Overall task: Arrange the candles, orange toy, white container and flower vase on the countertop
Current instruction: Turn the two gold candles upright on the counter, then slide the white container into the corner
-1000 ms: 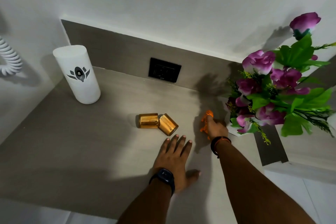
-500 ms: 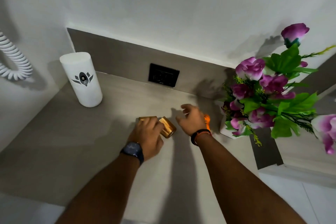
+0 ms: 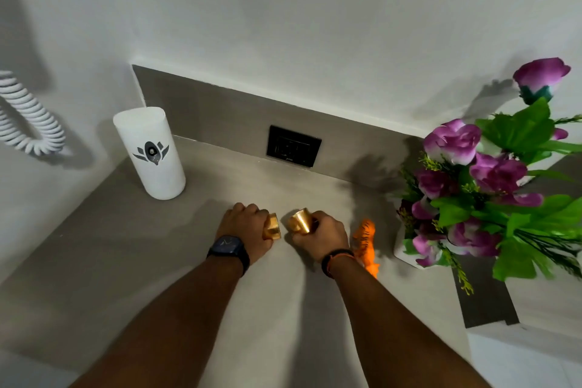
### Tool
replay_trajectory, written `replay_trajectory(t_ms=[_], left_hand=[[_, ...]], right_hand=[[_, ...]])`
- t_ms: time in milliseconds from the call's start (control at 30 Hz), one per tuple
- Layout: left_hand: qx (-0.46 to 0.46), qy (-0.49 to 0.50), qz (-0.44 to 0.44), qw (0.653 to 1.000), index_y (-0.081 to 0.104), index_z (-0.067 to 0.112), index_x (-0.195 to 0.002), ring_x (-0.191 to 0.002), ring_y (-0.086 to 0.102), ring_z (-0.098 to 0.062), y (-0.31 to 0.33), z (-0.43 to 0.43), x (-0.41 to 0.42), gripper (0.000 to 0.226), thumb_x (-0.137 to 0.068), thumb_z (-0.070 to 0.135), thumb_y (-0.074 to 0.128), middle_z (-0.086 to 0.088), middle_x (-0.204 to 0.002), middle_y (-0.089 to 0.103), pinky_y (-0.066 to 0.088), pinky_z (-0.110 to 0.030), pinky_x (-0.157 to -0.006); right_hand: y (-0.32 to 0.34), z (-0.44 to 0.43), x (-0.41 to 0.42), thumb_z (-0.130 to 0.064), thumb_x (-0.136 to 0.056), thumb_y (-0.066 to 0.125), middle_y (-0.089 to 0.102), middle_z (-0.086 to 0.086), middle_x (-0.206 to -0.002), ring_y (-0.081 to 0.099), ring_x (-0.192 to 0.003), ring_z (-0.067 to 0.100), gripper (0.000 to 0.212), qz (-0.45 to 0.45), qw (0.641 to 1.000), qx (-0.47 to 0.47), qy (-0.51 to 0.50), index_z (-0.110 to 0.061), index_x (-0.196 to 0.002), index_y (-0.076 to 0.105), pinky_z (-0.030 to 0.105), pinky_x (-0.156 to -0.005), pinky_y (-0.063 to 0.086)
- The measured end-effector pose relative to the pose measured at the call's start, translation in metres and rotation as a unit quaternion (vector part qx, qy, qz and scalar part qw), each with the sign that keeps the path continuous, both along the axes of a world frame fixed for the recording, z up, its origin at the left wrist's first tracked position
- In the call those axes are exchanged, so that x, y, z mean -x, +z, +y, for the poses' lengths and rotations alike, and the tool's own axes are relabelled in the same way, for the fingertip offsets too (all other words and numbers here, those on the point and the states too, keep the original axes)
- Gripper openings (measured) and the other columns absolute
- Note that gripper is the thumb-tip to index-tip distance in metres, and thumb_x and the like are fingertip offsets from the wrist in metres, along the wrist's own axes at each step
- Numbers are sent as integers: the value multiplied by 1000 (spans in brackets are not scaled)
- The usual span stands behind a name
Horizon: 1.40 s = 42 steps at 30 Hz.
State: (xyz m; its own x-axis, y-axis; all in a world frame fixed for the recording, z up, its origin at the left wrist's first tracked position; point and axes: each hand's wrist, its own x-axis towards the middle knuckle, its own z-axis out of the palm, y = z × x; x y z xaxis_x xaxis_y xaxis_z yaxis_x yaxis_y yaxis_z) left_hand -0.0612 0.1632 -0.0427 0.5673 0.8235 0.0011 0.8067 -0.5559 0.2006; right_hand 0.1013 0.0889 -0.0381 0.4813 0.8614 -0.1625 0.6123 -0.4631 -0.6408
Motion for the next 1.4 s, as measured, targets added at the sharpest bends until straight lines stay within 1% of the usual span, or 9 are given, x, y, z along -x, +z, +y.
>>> replay_trajectory(t_ms=[267, 500, 667, 800, 900, 1067, 1167, 1267, 1400], left_hand=[[159, 109, -308, 932, 61, 22, -107, -95, 62, -23, -4, 23, -8, 52, -63, 33, 86, -1, -105, 68, 51, -32, -81], [188, 101, -369, 904, 62, 20, -108, -94, 64, -21, -23, 27, -5, 59, -57, 28, 91, 0, -103, 69, 54, -32, -81], [199, 106, -344, 912, 45, 20, -135, -122, 48, -23, -25, 24, 7, 103, -47, 42, 93, -3, -135, 50, 43, -34, -95], [144, 180, -368, 901, 52, 22, -122, -113, 51, -21, -14, 27, 34, 74, -61, 57, 79, -3, -126, 49, 45, -34, -90], [37, 252, -410, 876, 57, 13, -99, -95, 57, -31, -8, 34, 60, 50, -67, 44, 81, -12, -104, 56, 49, -40, -81], [-89, 351, -423, 831, 50, 3, -94, -91, 53, -42, -4, 52, 105, 64, -56, 33, 91, -25, -99, 53, 48, -53, -80], [-85, 388, -391, 830, 45, 2, -115, -107, 47, -43, -5, 65, 119, 93, -45, 38, 94, -27, -114, 50, 44, -56, -90], [-28, 414, -396, 819, 28, 8, -138, -124, 39, -41, -7, 84, 124, 120, -44, 41, 94, -23, -137, 39, 38, -55, -101], [28, 396, -427, 813, 35, 16, -136, -120, 48, -35, -13, 113, 124, 113, -43, 41, 93, -14, -133, 48, 44, -52, -98]], right_hand=[[-10, 9, 1, -27, -65, 82, 61, -4, -94, 57, -85, 16, 48, 72, 980, -119, -145, -23, -104, 53, 26, -73, 45], [-23, 10, 10, -27, -66, 81, 65, 9, -111, 60, -103, 27, 54, 60, 978, -136, -145, -21, -112, 53, 34, -85, 51], [-15, 6, 26, -40, -70, 78, 53, 12, -134, 45, -127, 29, 78, -27, 970, -179, -162, -15, -134, 42, 46, -106, 40], [2, 10, 54, -45, -75, 61, 54, 15, -132, 41, -132, 32, 67, -165, 945, -274, -68, -8, -129, 48, 40, -109, 31], [8, 19, 85, -41, -77, 63, 56, 14, -123, 47, -122, 28, 55, -188, 932, -307, 30, -14, -122, 47, 34, -103, 35], [-12, 28, 131, -38, -85, 58, 57, 13, -124, 54, -115, 26, 46, -158, 937, -218, 224, -13, -123, 52, 37, -92, 50], [-40, 22, 137, -50, -89, 47, 38, 14, -151, 33, -140, 29, 62, -161, 945, -106, 263, -16, -141, 40, 38, -115, 30], [-55, 22, 137, -62, -90, 31, 14, 7, -162, 6, -149, 20, 71, -190, 942, -74, 266, -26, -150, 21, 33, -118, -4], [-60, 34, 138, -68, -87, 26, 7, 4, -163, -2, -149, 17, 73, -211, 939, -59, 266, -33, -150, 10, 34, -115, -12]])
